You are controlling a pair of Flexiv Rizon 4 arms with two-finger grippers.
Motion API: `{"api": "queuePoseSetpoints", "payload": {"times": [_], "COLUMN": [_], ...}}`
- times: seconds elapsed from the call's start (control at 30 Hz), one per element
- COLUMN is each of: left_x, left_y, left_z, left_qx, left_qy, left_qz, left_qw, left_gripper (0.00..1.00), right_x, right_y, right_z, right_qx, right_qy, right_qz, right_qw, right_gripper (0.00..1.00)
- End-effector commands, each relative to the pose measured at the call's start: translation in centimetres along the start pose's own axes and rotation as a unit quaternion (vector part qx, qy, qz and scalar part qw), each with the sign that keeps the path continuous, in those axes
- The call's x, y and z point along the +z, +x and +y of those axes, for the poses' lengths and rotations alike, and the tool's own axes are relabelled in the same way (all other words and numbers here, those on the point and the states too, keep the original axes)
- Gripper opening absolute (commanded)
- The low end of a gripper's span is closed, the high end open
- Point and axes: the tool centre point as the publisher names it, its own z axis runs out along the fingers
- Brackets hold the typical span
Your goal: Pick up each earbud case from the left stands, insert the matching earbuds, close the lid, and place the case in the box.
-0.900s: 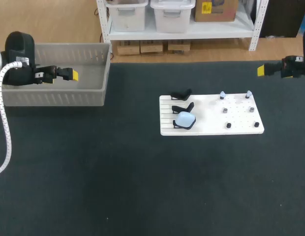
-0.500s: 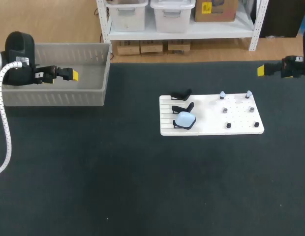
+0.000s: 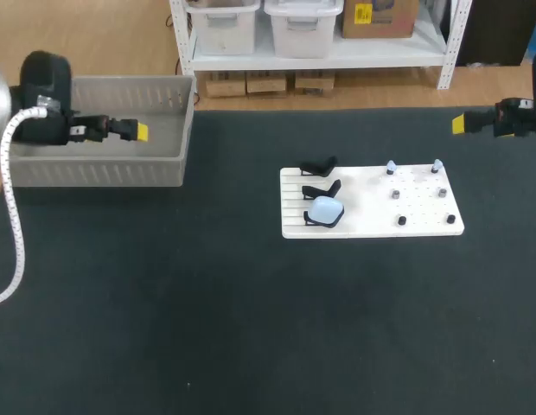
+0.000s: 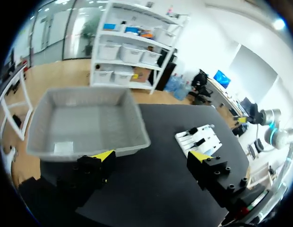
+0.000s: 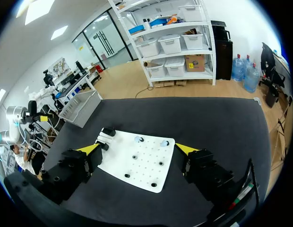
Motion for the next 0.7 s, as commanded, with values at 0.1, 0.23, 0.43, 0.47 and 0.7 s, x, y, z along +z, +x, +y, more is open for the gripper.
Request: {"api": "queuePoseSetpoints", "payload": {"times": [0.1,0.23,0.43,0.47,0.7], "left_x": [0.2,0.4,1.3,1.5,2.9], "left_y": [0.1,0.4,0.6,0.6,1.1], "left_z": [-0.7,-2.0,-4.3,-4.7,-6.1], "left_qx": [0.125,0.184,0.253,0.265,0.308], "left_qy": [0.165,0.204,0.234,0.237,0.272], "left_qz": [-0.033,-0.033,-0.02,-0.019,-0.002], "left_qw": [0.978,0.961,0.939,0.934,0.912], "left_gripper": [1.0,1.0,1.0,1.0,1.0], "right_x": [0.0,0.0,0.0,0.0,0.0], "right_y": [0.0,0.0,0.0,0.0,0.0], "right_z": [0.0,0.0,0.0,0.0,0.0], "right_qx": [0.0,0.0,0.0,0.0,0.0], "right_qy": [0.0,0.0,0.0,0.0,0.0], "right_qz": [0.0,0.0,0.0,0.0,0.0], "right_qw": [1.0,1.0,1.0,1.0,1.0], "right_gripper": [1.0,1.0,1.0,1.0,1.0]}}
